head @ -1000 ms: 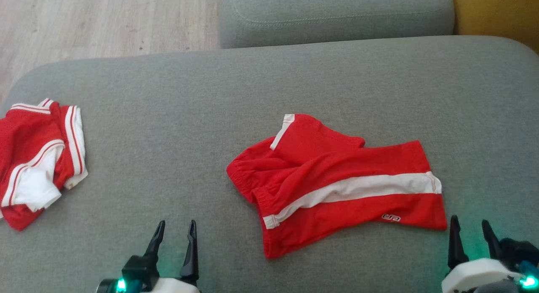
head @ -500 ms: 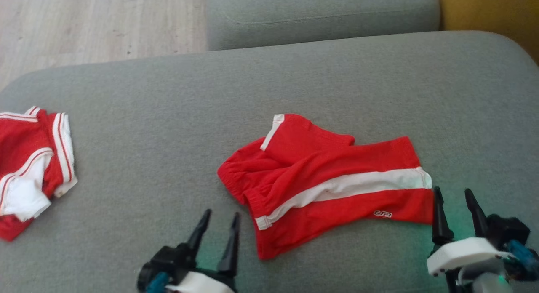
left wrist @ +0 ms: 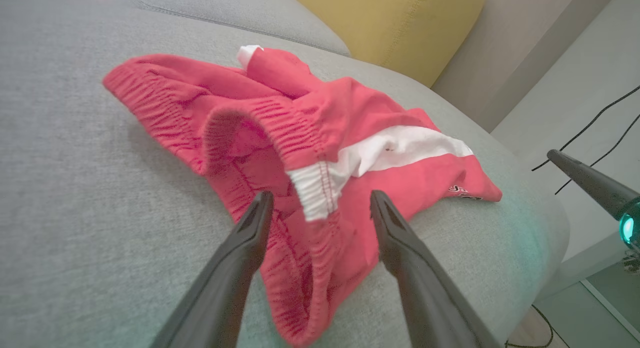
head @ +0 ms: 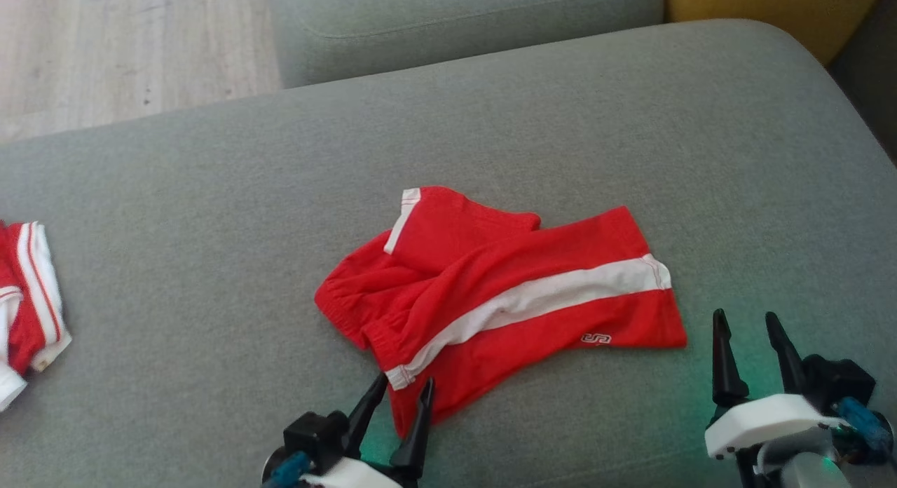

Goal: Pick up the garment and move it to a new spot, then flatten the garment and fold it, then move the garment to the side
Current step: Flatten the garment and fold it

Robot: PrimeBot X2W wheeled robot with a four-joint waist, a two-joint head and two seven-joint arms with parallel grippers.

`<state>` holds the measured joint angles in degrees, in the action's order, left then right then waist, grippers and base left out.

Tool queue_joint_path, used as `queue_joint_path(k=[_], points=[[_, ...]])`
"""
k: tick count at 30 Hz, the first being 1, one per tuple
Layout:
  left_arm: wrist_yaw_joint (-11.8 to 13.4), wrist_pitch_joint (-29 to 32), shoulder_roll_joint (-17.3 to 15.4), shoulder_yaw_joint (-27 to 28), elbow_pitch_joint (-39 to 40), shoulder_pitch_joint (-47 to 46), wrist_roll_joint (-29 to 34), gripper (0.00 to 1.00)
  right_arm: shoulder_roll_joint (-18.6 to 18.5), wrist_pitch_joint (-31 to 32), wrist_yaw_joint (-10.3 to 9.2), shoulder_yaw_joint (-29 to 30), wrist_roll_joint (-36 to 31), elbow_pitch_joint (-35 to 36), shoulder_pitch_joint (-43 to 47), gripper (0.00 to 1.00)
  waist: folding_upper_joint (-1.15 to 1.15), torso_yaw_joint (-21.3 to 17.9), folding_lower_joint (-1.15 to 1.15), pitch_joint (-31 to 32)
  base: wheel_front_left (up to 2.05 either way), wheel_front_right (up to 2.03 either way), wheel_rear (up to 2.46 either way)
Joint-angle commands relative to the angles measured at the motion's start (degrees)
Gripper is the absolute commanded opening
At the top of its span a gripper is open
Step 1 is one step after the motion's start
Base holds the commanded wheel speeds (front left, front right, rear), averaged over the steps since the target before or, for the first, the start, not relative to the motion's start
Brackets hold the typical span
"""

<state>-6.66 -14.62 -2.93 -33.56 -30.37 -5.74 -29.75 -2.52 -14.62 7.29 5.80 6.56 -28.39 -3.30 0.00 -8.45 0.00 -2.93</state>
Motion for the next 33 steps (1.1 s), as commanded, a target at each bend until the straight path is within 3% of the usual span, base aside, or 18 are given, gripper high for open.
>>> queue_joint_path(k=[1, 2, 3, 4, 5, 17, 26, 33], points=[[-0.45, -0.38, 0.05, 1.7, 1.43, -2.4, -0.12, 1.0, -0.36, -0.38, 0.2, -1.46, 0.27, 1.59, -2.48, 1.0, 0.0, -0.43, 0.0, -0.29, 0.0, 0.0, 0.0], [-0.49, -0.38, 0.05, 1.76, 1.56, -2.5, -0.13, 1.0, -0.36, -0.38, 0.2, -1.43, 0.31, 1.53, -2.42, 1.0, 0.0, -0.5, 0.0, -0.32, 0.0, 0.0, 0.0], [-0.53, -0.38, 0.05, 1.88, 1.8, -2.61, -0.11, 0.72, -0.36, -0.38, 0.2, -1.38, 0.34, 1.4, -2.36, 1.0, 0.0, -0.48, 0.0, -0.33, 0.0, 0.0, 0.0], [-0.57, -0.38, 0.05, 2.11, 2.25, -2.69, -0.09, 0.1, -0.36, -0.38, 0.2, -1.31, 0.39, 1.26, -2.28, 1.0, 0.0, -0.36, 0.0, -0.3, 0.0, 0.0, 0.0], [-0.6, -0.38, 0.05, 2.49, 2.8, -2.69, -0.24, 0.0, -0.36, -0.38, 0.2, -1.21, 0.49, 1.12, -2.16, 1.0, 0.0, -0.13, 0.0, -0.23, 0.0, 0.0, 0.0], [-0.75, -0.38, 0.05, 12.66, 17.71, -0.68, 5.68, 0.0, -0.36, -0.38, 0.2, -4.55, 3.35, 0.27, -1.15, 1.0, 0.0, 6.48, 0.0, 1.96, 0.0, 0.0, 0.0], [-0.81, -0.38, 0.05, 16.46, 16.33, 2.08, 8.15, 0.0, -0.36, -0.38, 0.2, -15.58, 8.52, -2.72, -3.07, 1.0, 0.0, 9.77, 0.0, 2.02, 0.0, 0.0, 0.0], [-0.81, -0.38, 0.05, 16.9, 15.33, 1.91, 8.25, 0.0, -0.36, -0.38, 0.2, -19.25, 11.96, -9.51, -6.44, 1.0, 0.0, 11.29, 0.0, 1.32, 0.0, 0.0, 0.0]])
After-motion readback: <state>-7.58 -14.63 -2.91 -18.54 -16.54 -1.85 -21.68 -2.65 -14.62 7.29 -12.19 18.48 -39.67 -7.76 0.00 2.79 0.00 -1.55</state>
